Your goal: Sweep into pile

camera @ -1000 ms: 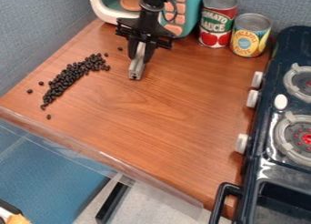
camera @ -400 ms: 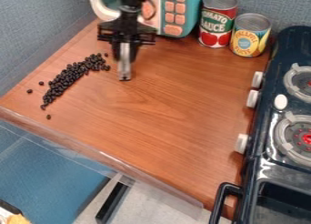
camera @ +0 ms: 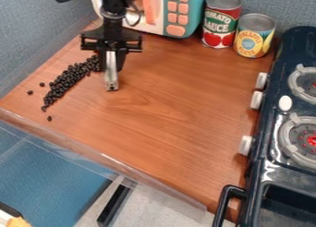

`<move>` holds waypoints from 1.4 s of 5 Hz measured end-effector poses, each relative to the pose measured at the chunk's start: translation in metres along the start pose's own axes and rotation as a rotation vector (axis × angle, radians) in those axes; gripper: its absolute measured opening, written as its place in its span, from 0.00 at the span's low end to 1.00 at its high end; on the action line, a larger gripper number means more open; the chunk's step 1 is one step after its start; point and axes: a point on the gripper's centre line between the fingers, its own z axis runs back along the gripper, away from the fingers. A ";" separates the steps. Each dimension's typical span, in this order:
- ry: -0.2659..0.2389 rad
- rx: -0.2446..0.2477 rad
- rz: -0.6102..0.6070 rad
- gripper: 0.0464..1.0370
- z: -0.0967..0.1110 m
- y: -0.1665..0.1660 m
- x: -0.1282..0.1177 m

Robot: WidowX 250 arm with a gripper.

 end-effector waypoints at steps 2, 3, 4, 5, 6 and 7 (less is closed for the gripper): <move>0.004 -0.002 0.014 0.28 -0.002 0.013 -0.010; -0.005 -0.007 0.016 0.28 -0.003 0.017 -0.007; -0.006 -0.006 0.015 0.28 -0.004 0.020 -0.007; -0.007 -0.006 0.019 0.28 -0.004 0.022 -0.006; -0.009 -0.001 0.022 0.28 -0.006 0.031 -0.006; 0.001 0.022 0.063 0.28 -0.010 0.055 -0.005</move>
